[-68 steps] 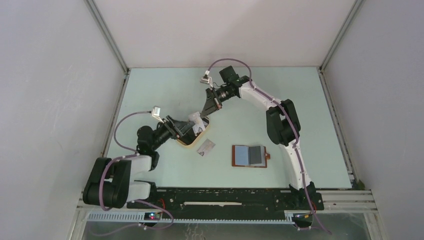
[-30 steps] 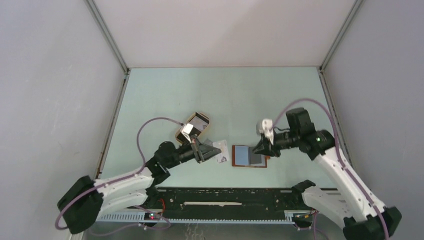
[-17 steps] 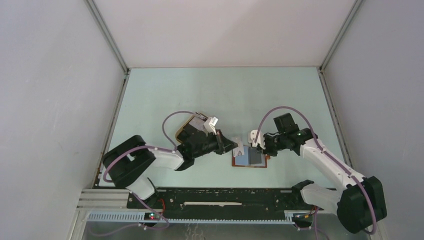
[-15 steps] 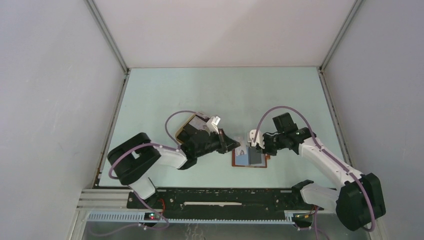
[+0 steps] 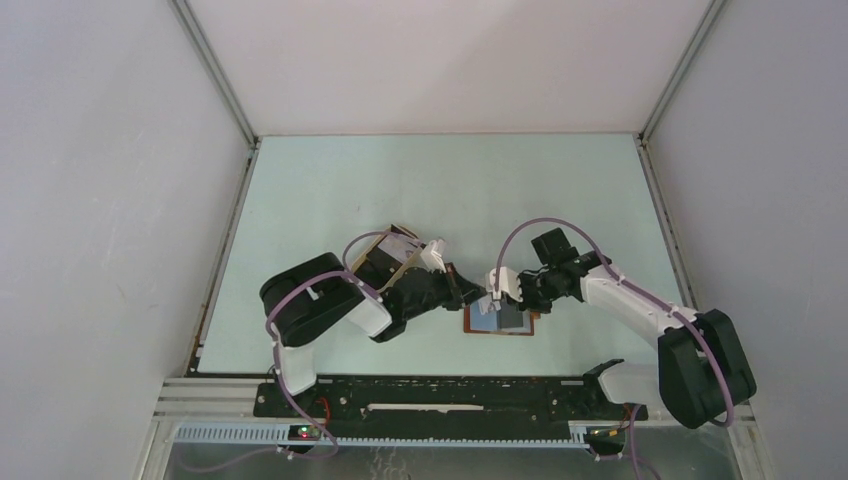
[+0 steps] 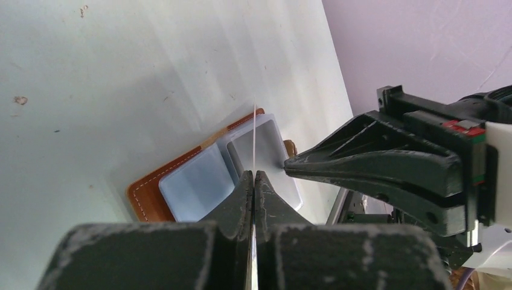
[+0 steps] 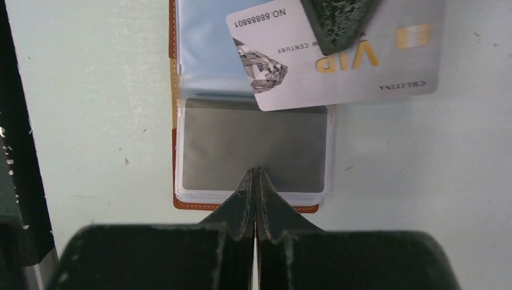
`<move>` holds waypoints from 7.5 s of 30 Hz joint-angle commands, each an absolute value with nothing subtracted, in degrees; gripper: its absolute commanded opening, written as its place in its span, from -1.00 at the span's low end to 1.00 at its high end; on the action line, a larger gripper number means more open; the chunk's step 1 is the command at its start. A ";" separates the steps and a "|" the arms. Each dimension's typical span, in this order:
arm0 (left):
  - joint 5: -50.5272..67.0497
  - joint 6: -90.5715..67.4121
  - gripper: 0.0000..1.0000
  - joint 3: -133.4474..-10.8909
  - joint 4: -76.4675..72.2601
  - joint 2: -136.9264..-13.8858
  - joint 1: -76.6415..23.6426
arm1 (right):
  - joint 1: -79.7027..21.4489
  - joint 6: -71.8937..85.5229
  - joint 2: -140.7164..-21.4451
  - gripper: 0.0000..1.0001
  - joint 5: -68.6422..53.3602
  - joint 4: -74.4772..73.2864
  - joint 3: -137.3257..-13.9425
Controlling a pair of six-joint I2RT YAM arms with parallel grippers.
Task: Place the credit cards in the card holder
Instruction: Insert the credit card into the card holder.
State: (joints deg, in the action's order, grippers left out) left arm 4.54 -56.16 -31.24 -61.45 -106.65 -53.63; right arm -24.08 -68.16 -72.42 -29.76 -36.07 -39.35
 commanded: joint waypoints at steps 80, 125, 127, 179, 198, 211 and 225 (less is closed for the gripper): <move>-0.44 -57.82 -1.00 -34.68 -48.08 -106.57 -59.58 | -27.95 -71.72 -77.26 -1.00 -24.96 -39.29 -39.46; 9.95 -65.50 -1.00 -35.46 -38.48 -110.30 -57.60 | -29.62 -71.02 -77.41 -1.00 -24.52 -38.76 -39.46; 10.67 -65.90 -0.98 -35.32 -38.87 -110.58 -57.33 | -29.75 -71.02 -77.43 -1.00 -24.41 -38.76 -39.46; 18.05 -62.92 -0.28 -38.93 -37.01 -112.92 -54.40 | -32.49 -70.93 -66.91 -0.70 -34.98 -36.74 -39.46; 19.92 -63.67 -0.21 -38.58 -40.83 -115.10 -53.22 | -52.99 -69.63 -74.67 -1.00 -13.34 -20.32 -36.39; 20.47 -63.63 -0.18 -39.07 -41.46 -116.50 -52.67 | -52.32 -70.19 -76.50 -1.00 -9.27 -20.59 -35.55; 20.60 -63.20 -0.08 -39.53 -41.55 -117.13 -51.60 | -47.32 -69.92 -73.85 -1.00 -10.63 -22.21 -34.63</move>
